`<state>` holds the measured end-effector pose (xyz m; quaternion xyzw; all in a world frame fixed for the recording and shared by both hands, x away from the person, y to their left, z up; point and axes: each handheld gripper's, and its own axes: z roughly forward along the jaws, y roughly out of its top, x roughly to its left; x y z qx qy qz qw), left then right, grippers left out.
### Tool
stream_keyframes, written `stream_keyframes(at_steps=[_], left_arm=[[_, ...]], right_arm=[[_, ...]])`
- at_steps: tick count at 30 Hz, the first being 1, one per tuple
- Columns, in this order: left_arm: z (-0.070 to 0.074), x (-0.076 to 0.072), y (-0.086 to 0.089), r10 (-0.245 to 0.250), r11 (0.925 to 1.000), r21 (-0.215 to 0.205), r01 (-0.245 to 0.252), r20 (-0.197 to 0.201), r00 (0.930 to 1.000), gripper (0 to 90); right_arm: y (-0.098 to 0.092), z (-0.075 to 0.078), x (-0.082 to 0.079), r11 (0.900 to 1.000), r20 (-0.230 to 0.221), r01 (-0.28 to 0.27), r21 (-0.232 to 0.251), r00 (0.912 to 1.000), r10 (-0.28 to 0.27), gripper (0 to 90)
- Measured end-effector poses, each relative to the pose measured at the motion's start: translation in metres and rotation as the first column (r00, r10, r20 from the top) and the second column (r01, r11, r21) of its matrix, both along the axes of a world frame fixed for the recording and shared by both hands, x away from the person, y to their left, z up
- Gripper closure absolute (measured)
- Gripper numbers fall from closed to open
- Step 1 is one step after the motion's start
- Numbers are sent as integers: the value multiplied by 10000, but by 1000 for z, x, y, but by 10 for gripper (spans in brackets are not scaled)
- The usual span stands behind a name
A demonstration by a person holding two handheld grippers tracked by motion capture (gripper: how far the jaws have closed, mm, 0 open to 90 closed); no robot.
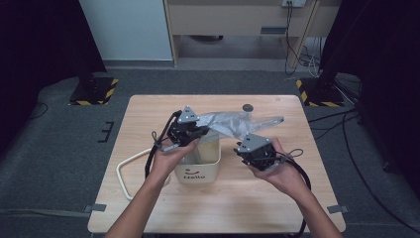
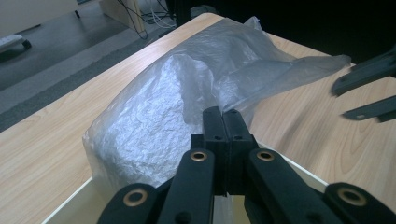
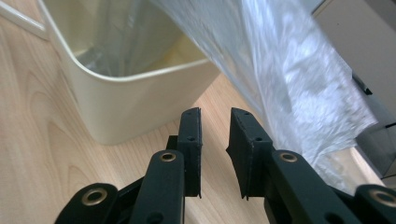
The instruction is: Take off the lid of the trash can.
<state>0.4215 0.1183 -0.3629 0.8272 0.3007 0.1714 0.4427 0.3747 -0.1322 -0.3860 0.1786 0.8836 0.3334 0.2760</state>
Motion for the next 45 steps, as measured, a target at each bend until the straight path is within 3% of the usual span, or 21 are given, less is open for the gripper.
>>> stream_keyframes(at_steps=[5, 15, 19, 22, 27, 32, 45], left_arm=[[1, 0, 2, 36, 10000, -58, -36, -51, 10000, 900], [2, -3, -1, -219, 9995, -240, 216, -129, 9997, 900], [4, -4, 0, -174, 9992, -362, 171, -101, 9998, 900], [6, -5, 1, -147, 9985, -533, 143, -73, 9999, 900], [9, -6, 5, -140, 9963, -848, 132, -90, 9999, 900], [11, -8, 7, -264, 9953, -937, 249, -153, 9995, 900], [15, -11, 6, -437, 9914, -1243, 406, -223, 9988, 900]], right_arm=[[1, -13, 11, 9998, 98, 170, 89, 9998, -171, 675], [8, -25, 29, 10000, 702, -20, 24, 9975, 18, 536], [9, -28, 31, 9997, 1073, 29, 251, 9942, -56, 478], [10, -30, 29, 9992, 1088, -34, 407, 9941, -11, 499], [8, -38, 29, 9994, 1126, 277, 217, 9932, -300, 564], [6, -36, 33, 9973, 1367, 464, 562, 9891, -537, 528], [21, -31, 32, 9971, 1688, 95, 755, 9854, -221, 522]])
